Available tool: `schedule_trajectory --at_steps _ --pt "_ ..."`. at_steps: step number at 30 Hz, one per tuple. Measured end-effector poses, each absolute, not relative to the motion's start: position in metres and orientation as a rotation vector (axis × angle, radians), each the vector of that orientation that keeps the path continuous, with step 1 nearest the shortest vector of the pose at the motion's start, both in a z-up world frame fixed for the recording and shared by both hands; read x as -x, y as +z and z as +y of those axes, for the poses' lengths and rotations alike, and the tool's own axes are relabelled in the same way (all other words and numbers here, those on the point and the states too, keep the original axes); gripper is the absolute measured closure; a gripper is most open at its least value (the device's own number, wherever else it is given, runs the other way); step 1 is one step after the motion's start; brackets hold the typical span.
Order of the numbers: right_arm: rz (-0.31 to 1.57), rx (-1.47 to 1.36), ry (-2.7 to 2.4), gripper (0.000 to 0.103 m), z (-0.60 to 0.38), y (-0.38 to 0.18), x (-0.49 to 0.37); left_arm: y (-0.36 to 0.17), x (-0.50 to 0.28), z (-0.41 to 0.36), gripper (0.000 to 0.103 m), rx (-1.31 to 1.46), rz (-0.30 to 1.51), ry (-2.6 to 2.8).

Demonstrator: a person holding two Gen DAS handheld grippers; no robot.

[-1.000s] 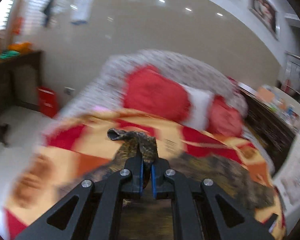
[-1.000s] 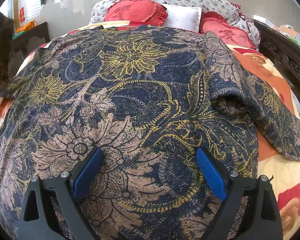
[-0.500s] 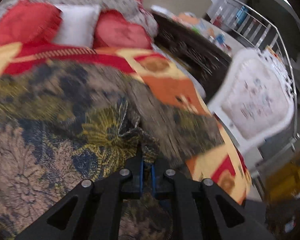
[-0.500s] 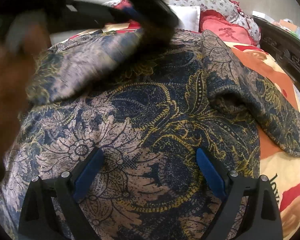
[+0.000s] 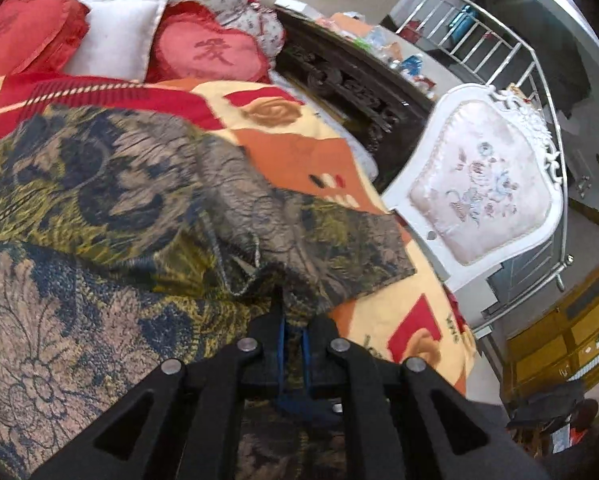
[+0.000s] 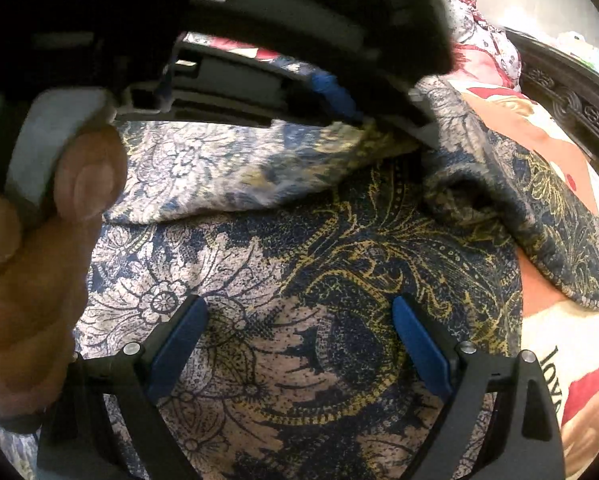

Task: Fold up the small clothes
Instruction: 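Lift the sleeve with the left tool and fold it across the shirt back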

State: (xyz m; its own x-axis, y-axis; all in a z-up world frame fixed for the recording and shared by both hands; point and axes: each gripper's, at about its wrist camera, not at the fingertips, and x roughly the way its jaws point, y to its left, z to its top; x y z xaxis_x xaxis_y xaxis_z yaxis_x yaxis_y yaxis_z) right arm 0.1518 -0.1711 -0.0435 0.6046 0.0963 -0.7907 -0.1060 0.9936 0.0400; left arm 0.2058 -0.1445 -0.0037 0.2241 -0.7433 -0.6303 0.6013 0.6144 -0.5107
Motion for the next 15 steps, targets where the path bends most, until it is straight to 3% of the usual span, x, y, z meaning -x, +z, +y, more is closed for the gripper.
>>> schedule_trajectory --at_steps 8,10,12,15 --pt "0.918 0.020 0.111 0.002 -0.171 -0.044 -0.154 -0.011 -0.211 -0.134 0.096 0.290 0.985 -0.944" --pt "0.918 0.027 0.109 0.002 -0.167 -0.043 -0.153 -0.014 -0.214 -0.134 0.086 0.291 1.040 -0.942" --pt "0.918 0.029 0.108 0.002 -0.163 -0.045 -0.155 -0.012 -0.213 -0.130 0.049 0.296 1.077 -0.940" --pt "0.917 0.027 0.110 0.002 -0.160 -0.045 -0.154 0.007 -0.202 -0.105 0.043 0.261 1.032 -0.924"
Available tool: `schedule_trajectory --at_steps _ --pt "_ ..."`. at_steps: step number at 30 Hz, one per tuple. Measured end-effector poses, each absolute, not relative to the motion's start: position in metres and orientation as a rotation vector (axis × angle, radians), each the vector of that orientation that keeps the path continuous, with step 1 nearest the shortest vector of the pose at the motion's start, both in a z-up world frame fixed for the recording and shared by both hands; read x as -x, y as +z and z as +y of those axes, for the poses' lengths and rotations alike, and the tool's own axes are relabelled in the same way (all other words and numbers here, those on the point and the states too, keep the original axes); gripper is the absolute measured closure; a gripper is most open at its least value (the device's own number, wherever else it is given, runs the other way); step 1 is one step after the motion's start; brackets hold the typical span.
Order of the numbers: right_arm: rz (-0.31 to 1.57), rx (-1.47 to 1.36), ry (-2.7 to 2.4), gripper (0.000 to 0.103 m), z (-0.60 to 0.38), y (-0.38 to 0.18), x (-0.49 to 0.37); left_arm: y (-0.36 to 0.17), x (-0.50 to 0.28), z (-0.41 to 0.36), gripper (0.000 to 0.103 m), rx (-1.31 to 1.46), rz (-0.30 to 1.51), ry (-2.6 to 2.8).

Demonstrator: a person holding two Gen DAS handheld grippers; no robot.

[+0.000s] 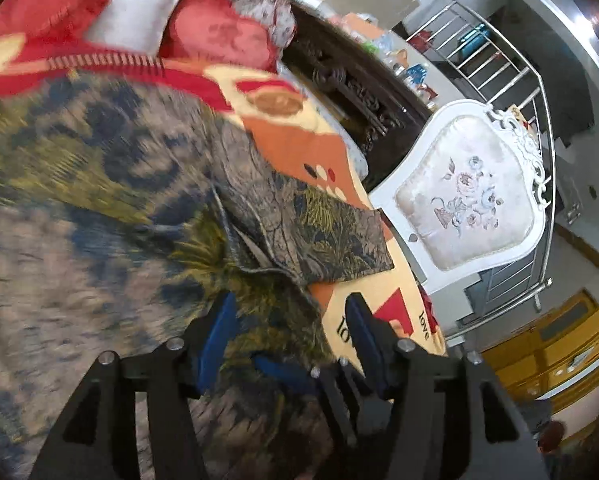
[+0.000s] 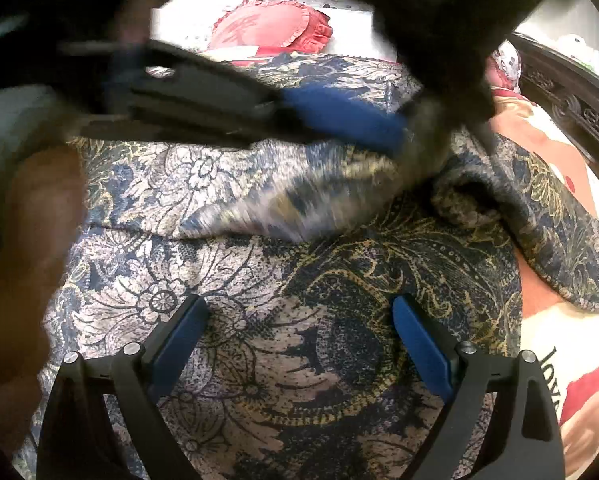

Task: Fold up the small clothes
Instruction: 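Lift the sleeve with the left tool and fold it across the shirt back, then grasp the other sleeve of the shirt with the right tool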

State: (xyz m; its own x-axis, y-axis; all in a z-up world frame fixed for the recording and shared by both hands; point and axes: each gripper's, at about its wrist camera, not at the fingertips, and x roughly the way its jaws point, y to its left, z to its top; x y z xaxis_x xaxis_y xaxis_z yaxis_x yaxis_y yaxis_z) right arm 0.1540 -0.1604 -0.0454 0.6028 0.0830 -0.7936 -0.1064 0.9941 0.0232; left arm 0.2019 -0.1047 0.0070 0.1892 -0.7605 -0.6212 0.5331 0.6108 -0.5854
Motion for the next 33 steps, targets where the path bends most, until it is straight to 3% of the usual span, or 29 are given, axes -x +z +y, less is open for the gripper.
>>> schedule_trajectory --at_steps 7,9,10,15,16,18,19,21,22,23,27,33 --pt "0.951 0.022 0.127 0.002 -0.163 -0.039 -0.128 0.038 -0.193 0.035 0.043 0.147 0.795 -0.502" --pt "0.938 0.001 0.143 0.009 -0.168 -0.029 -0.108 0.036 -0.195 0.091 0.043 0.209 0.762 -0.336" --pt "0.901 -0.005 0.146 0.015 -0.172 -0.020 -0.098 0.033 -0.195 0.110 0.043 0.241 0.754 -0.283" --pt "0.653 -0.011 0.188 0.016 -0.183 0.039 -0.102 0.002 -0.186 0.170 0.043 0.426 0.749 -0.090" --pt "0.660 -0.021 0.189 0.020 -0.184 0.043 -0.120 -0.004 -0.184 0.170 0.043 0.440 0.754 -0.081" --pt "0.742 -0.105 0.232 0.041 -0.189 0.036 -0.162 -0.020 -0.177 0.167 0.043 0.461 0.764 -0.067" --pt "0.819 -0.181 0.251 0.061 -0.195 0.024 -0.189 -0.027 -0.173 0.163 0.043 0.457 0.767 -0.070" --pt "0.914 -0.244 0.220 0.066 -0.207 0.002 -0.219 -0.042 -0.168 0.147 0.043 0.398 0.779 -0.062" --pt "0.974 -0.269 0.187 0.077 -0.217 -0.011 -0.231 -0.047 -0.163 0.140 0.043 0.370 0.784 -0.058" --pt "1.004 -0.321 0.141 0.101 -0.236 -0.022 -0.238 -0.059 -0.159 0.132 0.042 0.328 0.789 -0.045" --pt "0.863 -0.511 0.039 0.101 -0.298 -0.021 -0.213 -0.068 -0.155 0.128 0.037 0.309 0.796 -0.031" --pt "0.846 -0.560 0.008 0.101 -0.321 -0.028 -0.193 -0.072 -0.158 0.124 0.024 0.290 0.813 -0.063"
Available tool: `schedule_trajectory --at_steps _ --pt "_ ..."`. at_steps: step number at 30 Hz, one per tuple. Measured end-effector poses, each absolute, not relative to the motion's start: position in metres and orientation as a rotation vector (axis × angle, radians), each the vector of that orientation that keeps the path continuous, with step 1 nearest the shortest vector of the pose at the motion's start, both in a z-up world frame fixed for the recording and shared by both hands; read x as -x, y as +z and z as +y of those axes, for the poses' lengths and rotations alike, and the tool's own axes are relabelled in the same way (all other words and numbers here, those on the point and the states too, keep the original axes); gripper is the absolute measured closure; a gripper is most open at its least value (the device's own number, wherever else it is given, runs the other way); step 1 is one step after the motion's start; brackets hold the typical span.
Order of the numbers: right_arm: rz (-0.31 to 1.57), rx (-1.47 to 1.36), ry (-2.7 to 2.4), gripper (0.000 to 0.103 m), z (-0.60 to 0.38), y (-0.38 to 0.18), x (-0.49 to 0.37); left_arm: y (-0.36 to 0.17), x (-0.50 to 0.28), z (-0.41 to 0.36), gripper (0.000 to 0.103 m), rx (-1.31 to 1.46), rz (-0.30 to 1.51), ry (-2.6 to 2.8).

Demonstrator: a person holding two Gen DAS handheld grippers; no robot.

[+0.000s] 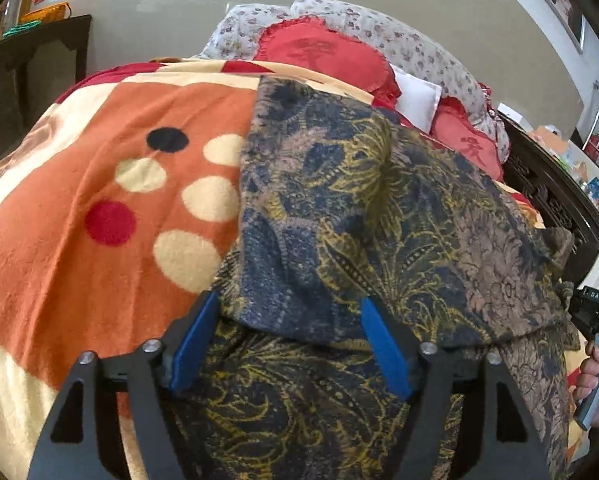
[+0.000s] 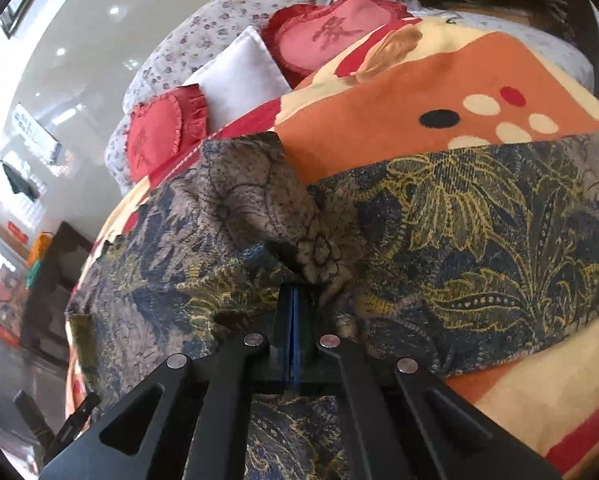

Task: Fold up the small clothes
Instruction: 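Grasp the other sleeve of the shirt with the right tool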

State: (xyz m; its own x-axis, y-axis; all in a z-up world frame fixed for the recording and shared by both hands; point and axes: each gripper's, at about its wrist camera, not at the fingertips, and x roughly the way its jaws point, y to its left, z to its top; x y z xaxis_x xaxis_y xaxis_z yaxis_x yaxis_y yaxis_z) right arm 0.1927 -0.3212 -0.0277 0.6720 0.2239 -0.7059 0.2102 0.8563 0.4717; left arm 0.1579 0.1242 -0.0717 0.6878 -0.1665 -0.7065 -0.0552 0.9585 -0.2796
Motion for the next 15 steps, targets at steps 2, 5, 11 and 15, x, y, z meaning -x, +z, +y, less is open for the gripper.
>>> schedule_trajectory --at_steps 2,5,11,15 --pt "0.849 -0.539 0.017 0.100 -0.320 -0.018 -0.190 -0.072 -0.158 0.124 0.022 0.288 0.817 -0.067" --pt "0.749 -0.508 0.025 0.090 -0.316 0.014 -0.176 -0.070 -0.159 0.118 0.019 0.261 0.827 -0.065" --pt "0.865 -0.313 0.123 0.075 -0.269 -0.004 -0.177 -0.071 -0.159 0.115 0.016 0.242 0.833 -0.063" --pt "0.882 -0.406 0.124 0.076 -0.287 -0.009 -0.163 -0.071 -0.158 0.116 0.016 0.248 0.832 -0.068"
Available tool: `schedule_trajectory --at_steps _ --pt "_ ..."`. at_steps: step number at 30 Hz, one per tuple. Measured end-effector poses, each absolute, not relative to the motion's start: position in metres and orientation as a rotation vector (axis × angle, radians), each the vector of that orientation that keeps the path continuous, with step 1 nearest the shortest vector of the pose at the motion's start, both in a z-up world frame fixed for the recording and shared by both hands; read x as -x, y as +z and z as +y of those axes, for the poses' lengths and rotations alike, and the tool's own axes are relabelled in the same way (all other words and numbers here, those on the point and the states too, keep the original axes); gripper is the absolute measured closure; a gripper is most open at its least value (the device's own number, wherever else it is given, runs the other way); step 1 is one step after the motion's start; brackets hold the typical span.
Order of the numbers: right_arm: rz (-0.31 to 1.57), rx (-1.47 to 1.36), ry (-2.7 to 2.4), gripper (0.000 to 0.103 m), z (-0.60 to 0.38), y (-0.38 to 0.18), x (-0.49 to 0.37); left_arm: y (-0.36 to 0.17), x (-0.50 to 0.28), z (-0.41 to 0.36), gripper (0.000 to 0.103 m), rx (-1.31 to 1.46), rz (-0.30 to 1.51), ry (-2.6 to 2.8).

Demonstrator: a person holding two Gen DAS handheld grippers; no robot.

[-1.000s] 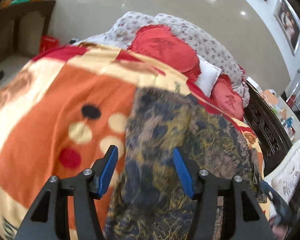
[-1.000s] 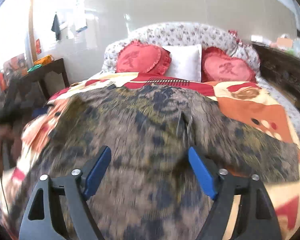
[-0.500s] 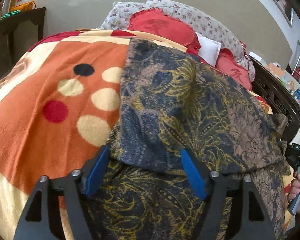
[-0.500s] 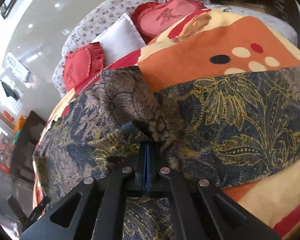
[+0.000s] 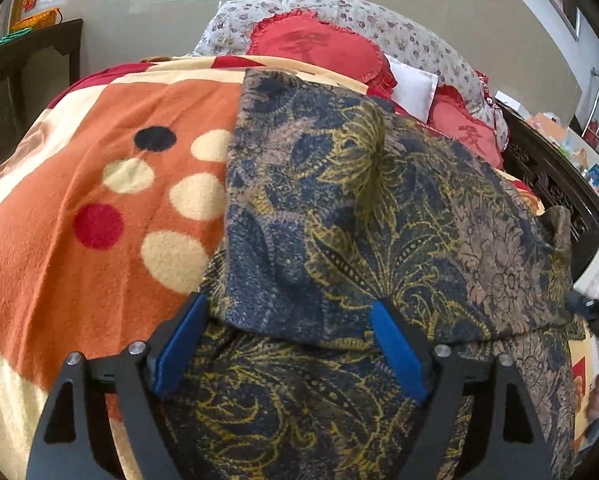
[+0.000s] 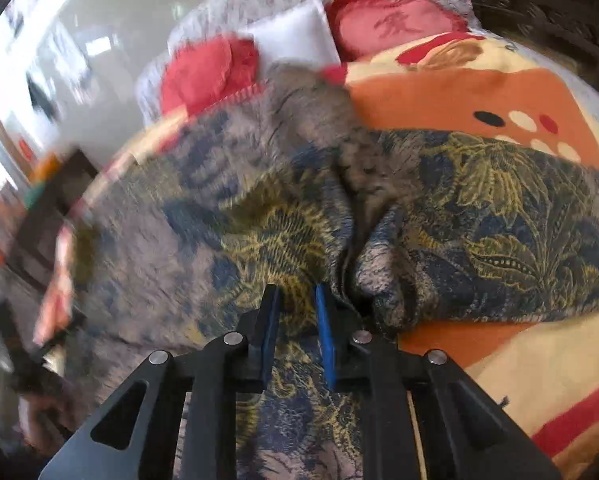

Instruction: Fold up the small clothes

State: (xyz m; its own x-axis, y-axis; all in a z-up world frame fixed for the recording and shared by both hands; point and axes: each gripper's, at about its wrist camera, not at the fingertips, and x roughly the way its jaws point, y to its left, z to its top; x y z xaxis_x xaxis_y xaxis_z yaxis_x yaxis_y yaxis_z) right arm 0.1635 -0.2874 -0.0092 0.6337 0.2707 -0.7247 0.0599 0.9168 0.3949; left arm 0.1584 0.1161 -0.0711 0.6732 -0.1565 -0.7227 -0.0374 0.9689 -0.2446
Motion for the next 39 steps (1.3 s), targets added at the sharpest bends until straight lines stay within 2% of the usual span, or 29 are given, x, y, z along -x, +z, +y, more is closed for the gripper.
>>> schedule_trajectory --at_steps 3,5,6,10,14,20,25,27,28,29,39 --pt "0.791 -0.398 0.100 0.071 -0.313 0.021 -0.140 -0.071 -0.158 0.116 0.015 0.248 0.831 -0.071" --pt "0.768 -0.371 0.019 0.058 -0.344 0.034 -0.128 -0.071 -0.158 0.117 0.014 0.250 0.831 -0.075" --pt "0.755 -0.368 -0.032 0.057 -0.369 0.037 -0.120 -0.071 -0.158 0.117 0.014 0.249 0.831 -0.075" --pt "0.774 -0.429 -0.255 0.056 -0.468 0.030 -0.097 -0.071 -0.158 0.116 0.013 0.240 0.834 -0.072" --pt "0.894 -0.770 -0.223 0.056 -0.536 -0.014 -0.085 -0.071 -0.159 0.114 0.013 0.231 0.838 -0.069" --pt "0.820 -1.019 -0.243 0.056 -0.548 -0.059 -0.073 -0.072 -0.160 0.110 0.011 0.211 0.846 -0.065" --pt "0.712 -1.055 -0.183 0.056 -0.547 -0.069 -0.089 -0.072 -0.160 0.108 0.010 0.200 0.851 -0.062" --pt "0.718 -1.018 -0.170 0.063 -0.545 -0.065 -0.099 -0.072 -0.160 0.107 0.009 0.196 0.852 -0.061" --pt "0.723 -1.000 -0.170 0.079 -0.544 -0.062 -0.104 -0.073 -0.160 0.107 0.009 0.195 0.853 -0.060" --pt "0.734 -0.987 -0.165 0.089 -0.543 -0.058 -0.107 -0.072 -0.160 0.107 0.009 0.193 0.853 -0.059" --pt "0.665 -0.614 -0.353 0.091 -0.596 0.079 -0.101 -0.072 -0.161 0.098 0.003 0.149 0.869 -0.064"
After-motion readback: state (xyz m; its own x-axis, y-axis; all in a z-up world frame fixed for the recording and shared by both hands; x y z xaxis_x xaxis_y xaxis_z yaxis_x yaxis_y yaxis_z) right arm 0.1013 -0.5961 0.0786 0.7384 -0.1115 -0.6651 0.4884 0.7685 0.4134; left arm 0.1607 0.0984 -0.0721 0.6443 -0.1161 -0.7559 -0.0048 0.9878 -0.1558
